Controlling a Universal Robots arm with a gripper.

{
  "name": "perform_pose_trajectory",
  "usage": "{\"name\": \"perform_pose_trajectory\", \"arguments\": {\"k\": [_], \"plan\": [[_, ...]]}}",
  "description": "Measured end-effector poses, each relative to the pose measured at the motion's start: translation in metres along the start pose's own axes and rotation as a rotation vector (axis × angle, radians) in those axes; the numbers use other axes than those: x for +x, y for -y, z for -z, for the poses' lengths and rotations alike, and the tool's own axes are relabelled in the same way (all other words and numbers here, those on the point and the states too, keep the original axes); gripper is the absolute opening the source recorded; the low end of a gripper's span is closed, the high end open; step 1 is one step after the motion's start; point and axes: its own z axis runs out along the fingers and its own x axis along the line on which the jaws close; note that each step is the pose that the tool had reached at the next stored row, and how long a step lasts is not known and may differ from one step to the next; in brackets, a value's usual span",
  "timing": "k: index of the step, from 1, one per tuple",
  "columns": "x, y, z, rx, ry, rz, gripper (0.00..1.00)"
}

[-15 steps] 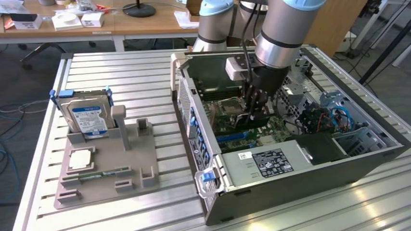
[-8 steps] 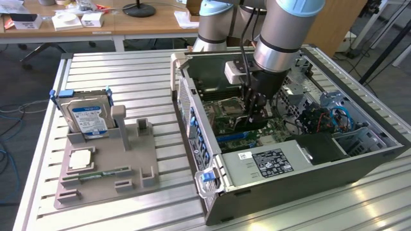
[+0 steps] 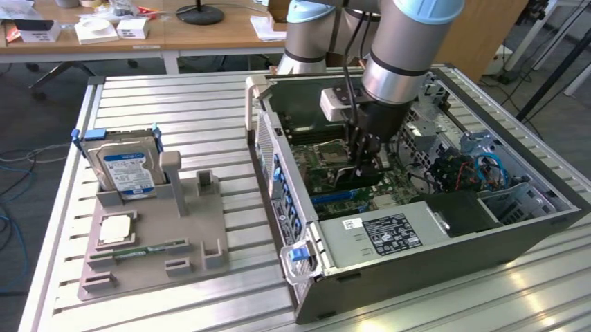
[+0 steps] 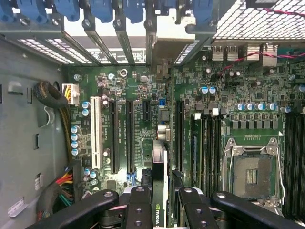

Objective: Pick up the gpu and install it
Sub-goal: 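Insert the gpu into the slot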

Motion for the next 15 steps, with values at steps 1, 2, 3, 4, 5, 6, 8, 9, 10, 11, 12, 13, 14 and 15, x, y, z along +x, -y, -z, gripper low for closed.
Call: {"name": "perform_pose_trajectory", "arguments": {"k": [1,2,3,4,5,6,8,9,10,11,12,13,14,15], "plan": [[0.0,-0.0001,0.0,0.0,-0.0001,0.0,0.27],[0.0002,-0.0001,0.0,0.0,-0.0001,0.0,0.27],[0.0005,-0.0002,0.0,0.0,-0.0001,0.0,0.27],[0.0009,-0.0002,-0.0001,0.0001,0.0,0.0,0.27],[0.0013,-0.0001,-0.0001,0.0001,-0.0001,0.0,0.27],[0.0017,-0.0001,-0.0002,0.0,-0.0001,0.0,0.27],[0.0019,-0.0001,-0.0003,0.0001,0.0001,0.0,0.27],[0.0019,-0.0001,-0.0003,0.0001,0.0,0.0,0.27],[0.0019,-0.0001,-0.0002,0.0,0.0,0.0,0.27],[0.002,-0.0005,-0.0002,0.0001,-0.0001,0.0,0.27],[0.002,-0.0012,-0.0002,0.0003,-0.0002,0.0,0.27],[0.002,-0.0021,-0.0002,0.0005,-0.0001,0.0,0.27],[0.002,-0.0026,-0.0003,0.0006,0.0,0.0,0.27],[0.002,-0.003,-0.0002,0.0006,0.0,0.0,0.27]]}}
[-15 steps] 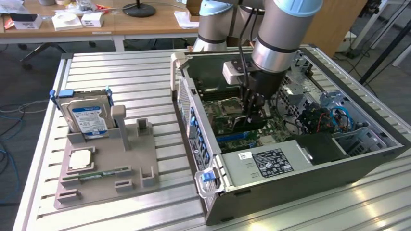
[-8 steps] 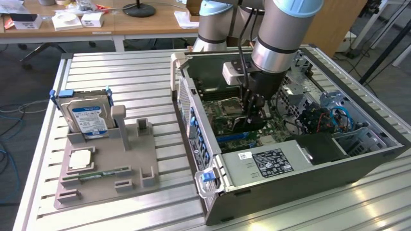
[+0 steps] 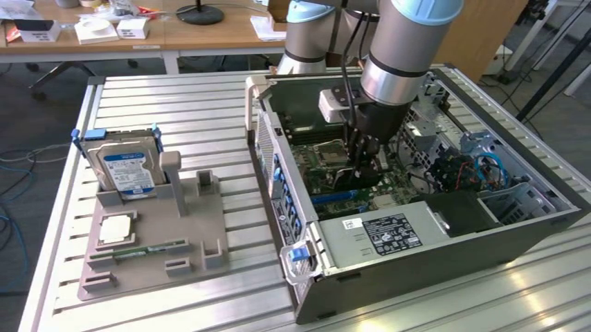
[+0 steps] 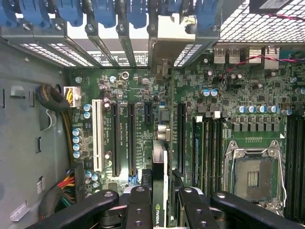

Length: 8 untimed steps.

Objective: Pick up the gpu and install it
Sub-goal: 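Insert the gpu into the slot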

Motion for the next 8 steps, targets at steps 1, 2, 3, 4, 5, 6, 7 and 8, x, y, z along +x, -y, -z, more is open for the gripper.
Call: {"name": "perform_pose_trajectory", "arguments": {"k": [1,2,3,4,5,6,7,8], "plan": [[0.0003,-0.0078,0.0,0.0003,0.0,0.0,0.27],[0.0003,-0.0078,0.0,0.0003,0.0,0.0,0.27],[0.0003,-0.0078,0.0,0.0003,0.0,0.0,0.27],[0.0003,-0.0079,-0.0008,0.0003,-0.0002,0.0,0.27],[0.0003,-0.0079,-0.0009,0.0003,-0.0001,0.0,0.27],[0.0003,-0.0079,-0.001,0.0003,0.0,0.0,0.27],[0.0003,-0.0079,-0.0012,0.0003,0.0,0.0,0.27],[0.0003,-0.0079,-0.0014,0.0004,0.0002,0.0,0.27]]}}
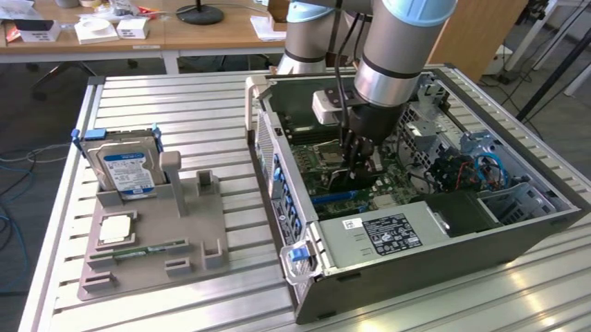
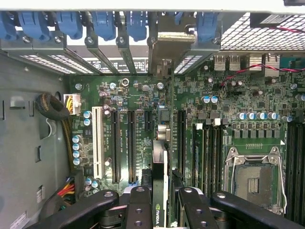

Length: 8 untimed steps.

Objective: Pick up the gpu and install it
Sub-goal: 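Insert the gpu into the slot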

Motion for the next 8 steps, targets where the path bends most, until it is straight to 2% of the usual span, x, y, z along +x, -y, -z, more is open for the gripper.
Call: {"name": "perform_pose_trajectory", "arguments": {"k": [8], "plan": [[0.0001,-0.0005,-0.0026,-0.0001,-0.0002,0.0,0.27]]}}
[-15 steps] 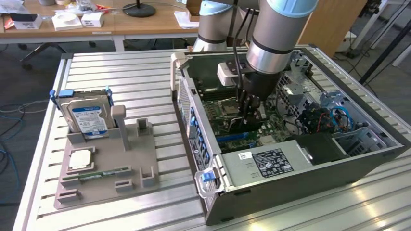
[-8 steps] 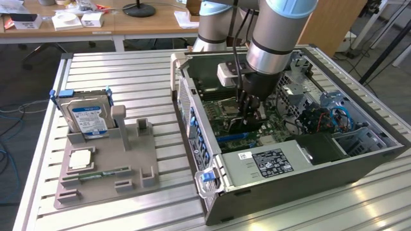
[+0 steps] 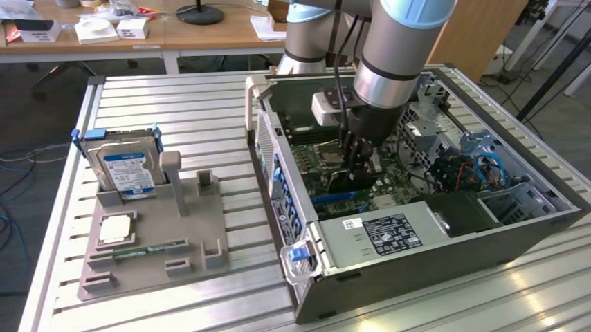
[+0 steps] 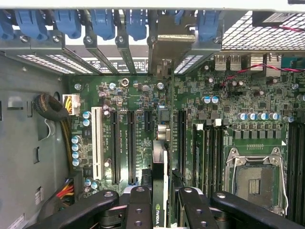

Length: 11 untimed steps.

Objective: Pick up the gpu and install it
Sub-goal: 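Press down on the gpu until it lock into place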

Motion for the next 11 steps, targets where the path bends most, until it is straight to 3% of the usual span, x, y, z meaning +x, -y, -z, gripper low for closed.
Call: {"name": "perform_pose_trajectory", "arguments": {"k": [11], "plan": [[0.0,-0.0001,-0.0015,0.0,0.0,0.0,0.27]]}}
